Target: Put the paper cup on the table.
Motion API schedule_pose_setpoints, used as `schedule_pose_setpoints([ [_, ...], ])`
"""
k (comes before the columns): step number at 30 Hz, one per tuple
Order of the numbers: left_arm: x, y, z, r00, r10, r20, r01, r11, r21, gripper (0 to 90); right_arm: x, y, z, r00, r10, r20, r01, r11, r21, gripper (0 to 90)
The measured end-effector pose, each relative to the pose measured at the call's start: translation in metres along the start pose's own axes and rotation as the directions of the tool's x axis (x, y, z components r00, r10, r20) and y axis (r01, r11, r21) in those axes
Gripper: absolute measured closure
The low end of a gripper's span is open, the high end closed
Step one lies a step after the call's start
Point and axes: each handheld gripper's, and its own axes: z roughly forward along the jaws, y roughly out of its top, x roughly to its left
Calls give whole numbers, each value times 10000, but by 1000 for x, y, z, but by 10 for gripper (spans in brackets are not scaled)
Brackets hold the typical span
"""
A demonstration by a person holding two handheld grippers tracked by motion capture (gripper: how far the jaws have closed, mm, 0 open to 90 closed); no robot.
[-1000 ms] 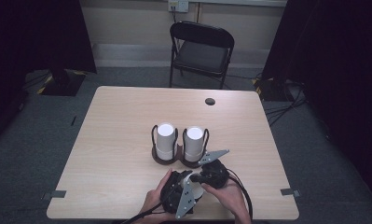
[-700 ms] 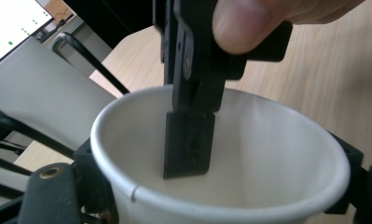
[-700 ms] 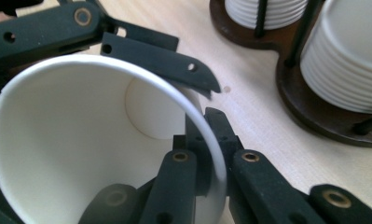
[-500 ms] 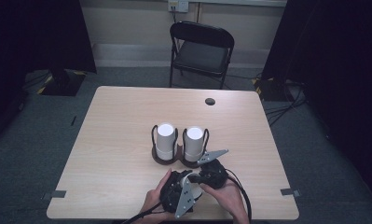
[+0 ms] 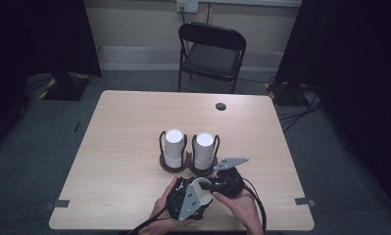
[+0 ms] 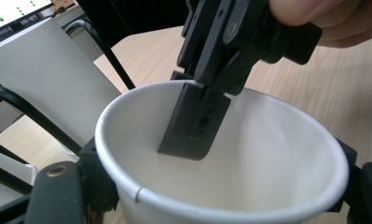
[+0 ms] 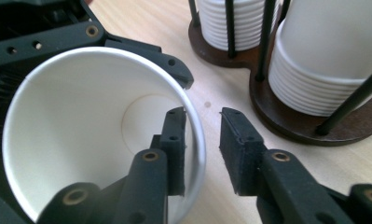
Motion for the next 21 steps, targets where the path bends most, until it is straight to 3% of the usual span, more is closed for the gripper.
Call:
schedule_pose_setpoints([
  [5, 4, -1, 0, 9984, -572, 42, 573, 9983, -79, 232, -3, -2, -4, 9999, 130, -8, -130, 9990, -427, 672],
  [6, 6, -1, 0, 9988, -499, -15, 499, 9988, 5, 233, -4, -2, -4, 9998, 181, -28, -182, 9986, -494, 668],
  [12, 11, -6, 0, 9957, -910, -141, 911, 9958, 45, 233, -5, -3, -7, 9996, 169, 224, -145, 9946, -1026, 630],
  [17, 18, -10, -1, 9890, -1462, -212, 1460, 9892, -91, 233, -8, -4, -12, 9994, 173, 301, -116, 9835, -1806, 607],
  [21, 23, -13, -4, 9826, -1822, -362, 1817, 9832, -173, 234, -11, -7, -15, 9993, 353, 87, -320, 9672, -2520, 574],
])
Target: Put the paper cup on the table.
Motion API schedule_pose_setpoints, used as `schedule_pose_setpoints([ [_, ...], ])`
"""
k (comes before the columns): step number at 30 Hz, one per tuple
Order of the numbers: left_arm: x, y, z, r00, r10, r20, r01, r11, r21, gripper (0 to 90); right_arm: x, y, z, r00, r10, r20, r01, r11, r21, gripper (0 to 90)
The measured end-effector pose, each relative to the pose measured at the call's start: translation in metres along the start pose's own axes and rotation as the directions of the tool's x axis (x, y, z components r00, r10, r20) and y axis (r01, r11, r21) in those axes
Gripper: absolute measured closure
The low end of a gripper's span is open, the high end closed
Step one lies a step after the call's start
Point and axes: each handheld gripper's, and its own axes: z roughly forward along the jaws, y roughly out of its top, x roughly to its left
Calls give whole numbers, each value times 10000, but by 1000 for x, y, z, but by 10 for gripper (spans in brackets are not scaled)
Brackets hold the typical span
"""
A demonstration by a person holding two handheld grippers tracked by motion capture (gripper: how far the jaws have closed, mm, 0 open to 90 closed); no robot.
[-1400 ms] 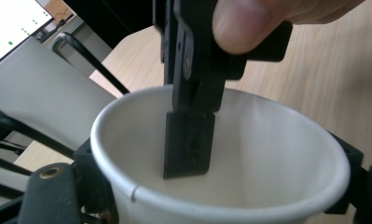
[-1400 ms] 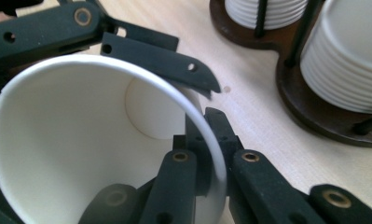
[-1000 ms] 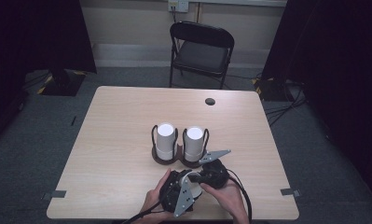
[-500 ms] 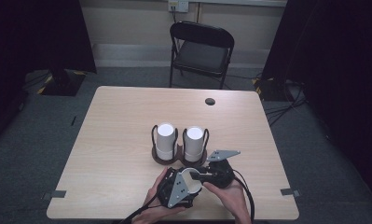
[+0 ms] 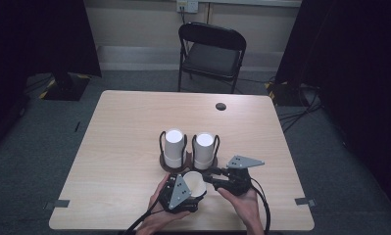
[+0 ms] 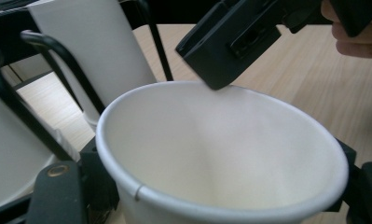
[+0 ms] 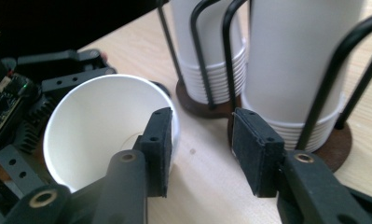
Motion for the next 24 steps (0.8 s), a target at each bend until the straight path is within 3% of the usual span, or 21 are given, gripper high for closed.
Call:
schedule_pose_setpoints([
  [4, 5, -2, -3, 9985, -539, -53, 538, 9984, -151, 233, -4, -1, -4, 9996, 268, 102, -262, 9982, -541, 555],
  [16, 17, -8, -16, 9924, -1201, -273, 1194, 9925, -265, 233, -9, -11, -18, 9935, 536, 1004, -351, 9835, -1775, 453],
  [19, 20, -8, -22, 9891, -1361, -568, 1344, 9904, -332, 233, -10, -15, -22, 9878, 608, 1431, -300, 9777, -2081, 427],
  [24, 29, -8, -30, 9838, -1739, -438, 1710, 9833, -632, 233, -14, -25, -30, 9728, 855, 2152, -264, 9642, -2637, 360],
])
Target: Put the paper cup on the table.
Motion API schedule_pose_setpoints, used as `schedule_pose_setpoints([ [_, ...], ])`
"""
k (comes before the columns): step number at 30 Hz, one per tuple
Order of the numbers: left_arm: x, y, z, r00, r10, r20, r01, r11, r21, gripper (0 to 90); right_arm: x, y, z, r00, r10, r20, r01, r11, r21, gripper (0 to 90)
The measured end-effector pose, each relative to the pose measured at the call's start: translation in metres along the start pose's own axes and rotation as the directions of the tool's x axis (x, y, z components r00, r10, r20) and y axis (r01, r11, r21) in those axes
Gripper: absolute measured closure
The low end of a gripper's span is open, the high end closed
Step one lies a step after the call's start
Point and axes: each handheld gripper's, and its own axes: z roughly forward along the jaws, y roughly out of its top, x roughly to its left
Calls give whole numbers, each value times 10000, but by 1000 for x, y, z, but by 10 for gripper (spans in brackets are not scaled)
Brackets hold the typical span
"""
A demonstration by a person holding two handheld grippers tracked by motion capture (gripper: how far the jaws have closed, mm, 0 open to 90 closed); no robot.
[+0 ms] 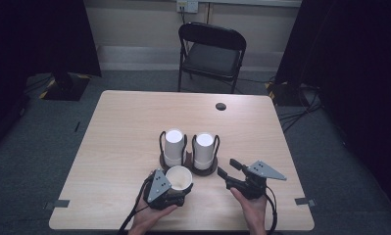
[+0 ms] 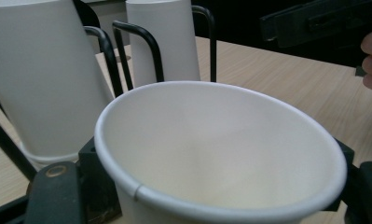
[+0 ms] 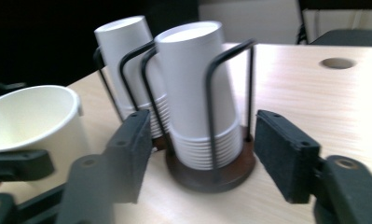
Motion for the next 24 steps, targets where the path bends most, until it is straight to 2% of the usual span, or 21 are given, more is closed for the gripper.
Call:
schedule_pose_setpoints([
  [5, 11, 1, -6, 9996, -214, -188, 213, 9998, -56, 233, -9, -6, -8, 9973, 55, 733, -20, 9988, -484, 300],
  [8, 17, 1, -11, 9994, -300, -196, 299, 9995, -71, 232, -14, -9, -12, 9929, 228, 1171, -143, 9973, -727, 261],
  [11, 22, 1, -16, 9989, -359, -290, 356, 9993, -125, 233, -16, -13, -16, 9856, 160, 1682, -19, 9965, -839, 221],
  [15, 32, 0, -23, 9972, -486, -569, 477, 9987, -158, 233, -19, -16, -23, 9797, 356, 1974, -103, 9917, -1278, 188],
  [20, 45, -3, -29, 9934, -617, -971, 599, 9980, -216, 233, -24, -21, -24, 9703, 604, 2342, -305, 9911, -1292, 183],
  [22, 51, -4, -31, 9908, -738, -1134, 715, 9971, -243, 233, -25, -23, -24, 9655, 547, 2547, -239, 9922, -1225, 183],
  [24, 56, -5, -33, 9882, -913, -1227, 879, 9956, -324, 233, -25, -25, -23, 9567, 508, 2866, -213, 9942, -1050, 183],
])
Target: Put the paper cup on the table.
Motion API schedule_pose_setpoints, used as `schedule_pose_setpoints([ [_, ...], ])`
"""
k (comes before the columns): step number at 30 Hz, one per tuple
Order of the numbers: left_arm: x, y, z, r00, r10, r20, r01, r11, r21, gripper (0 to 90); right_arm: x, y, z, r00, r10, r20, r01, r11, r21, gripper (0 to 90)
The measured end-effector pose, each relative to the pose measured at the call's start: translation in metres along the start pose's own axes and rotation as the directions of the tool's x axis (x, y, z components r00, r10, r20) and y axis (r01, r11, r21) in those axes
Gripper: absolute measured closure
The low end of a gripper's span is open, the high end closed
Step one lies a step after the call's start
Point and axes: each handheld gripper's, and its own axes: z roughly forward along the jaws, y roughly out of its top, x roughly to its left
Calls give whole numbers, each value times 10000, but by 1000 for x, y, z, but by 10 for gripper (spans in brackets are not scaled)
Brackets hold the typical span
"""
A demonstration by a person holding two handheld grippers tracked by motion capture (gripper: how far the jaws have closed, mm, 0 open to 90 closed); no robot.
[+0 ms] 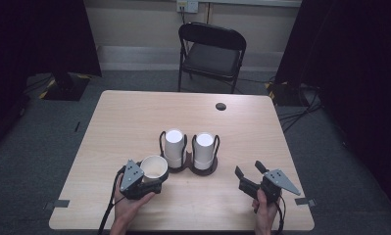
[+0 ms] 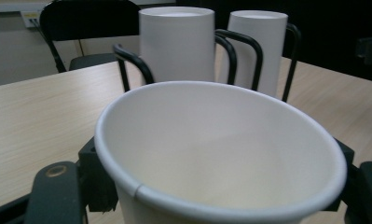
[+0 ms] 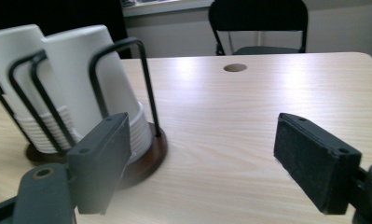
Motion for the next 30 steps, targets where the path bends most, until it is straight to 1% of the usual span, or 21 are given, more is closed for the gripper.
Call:
schedule_pose_setpoints([
  [2, 7, 0, -2, 9997, -159, -172, 157, 9998, -119, 233, 0, -3, 1, 9997, -56, 231, 55, 10000, 76, 184],
  [3, 10, 1, -3, 9995, -145, -272, 141, 9998, -142, 233, -1, -4, 1, 9995, -34, 306, 31, 10000, 92, 184],
  [6, 16, 5, -7, 9964, -185, -828, 171, 9997, -173, 233, -2, -6, -1, 9989, -70, 458, 73, 9999, -69, 184],
  [7, 18, 6, -8, 9955, -286, -908, 262, 9993, -275, 233, -3, -7, -2, 9986, -113, 519, 120, 9999, -116, 184],
  [9, 22, 9, -9, 9934, -304, -1104, 265, 9990, -362, 234, -4, -7, -3, 9983, -144, 570, 155, 9997, -178, 183],
  [11, 27, 11, -9, 9927, -406, -1136, 355, 9983, -462, 234, -6, -9, -3, 9975, -204, 682, 223, 9994, -274, 184],
  [12, 31, 12, -9, 9917, -566, -1155, 498, 9969, -605, 234, -7, -10, -3, 9970, -240, 736, 261, 9993, -283, 185],
  [14, 35, 13, -7, 9906, -693, -1179, 604, 9952, -773, 234, -9, -12, -2, 9950, -386, 919, 418, 9986, -338, 187],
  [15, 39, 14, -4, 9883, -835, -1273, 736, 9941, -801, 234, -10, -14, -2, 9953, -360, 903, 390, 9987, -321, 187],
  [16, 41, 14, -3, 9862, -774, -1460, 667, 9948, -770, 234, -11, -16, -1, 9953, -417, 880, 447, 9985, -324, 187],
  [17, 43, 14, 0, 9809, -884, -1736, 771, 9945, -705, 235, -12, -17, -1, 9951, -467, 876, 498, 9982, -328, 187],
  [19, 46, 14, 4, 9808, -1025, -1659, 914, 9931, -732, 235, -14, -20, 1, 9960, -430, 785, 454, 9985, -294, 185],
  [21, 48, 15, 7, 9804, -886, -1762, 775, 9946, -686, 235, -15, -23, 3, 9954, -348, 898, 363, 9992, -151, 185],
  [23, 52, 17, 11, 9806, -796, -1791, 682, 9953, -692, 235, -14, -25, 3, 9971, -284, 701, 297, 9994, -166, 184],
  [25, 59, 20, 14, 9800, -988, -1729, 859, 9931, -802, 235, -14, -27, 4, 9970, -323, 696, 335, 9993, -163, 184],
  [26, 62, 22, 16, 9787, -1040, -1771, 893, 9920, -890, 234, -14, -28, 5, 9968, -359, 715, 375, 9991, -213, 184],
  [27, 64, 23, 18, 9763, -1008, -1915, 853, 9925, -875, 233, -14, -28, 5, 9964, -404, 751, 425, 9988, -262, 184],
  [29, 70, 26, 22, 9694, -909, -2282, 747, 9941, -789, 232, -13, -29, 5, 9960, -417, 789, 442, 9986, -300, 175],
  [30, 73, 26, 24, 9647, -882, -2480, 732, 9949, -690, 231, -13, -29, 5, 9959, -444, 792, 469, 9985, -300, 168],
])
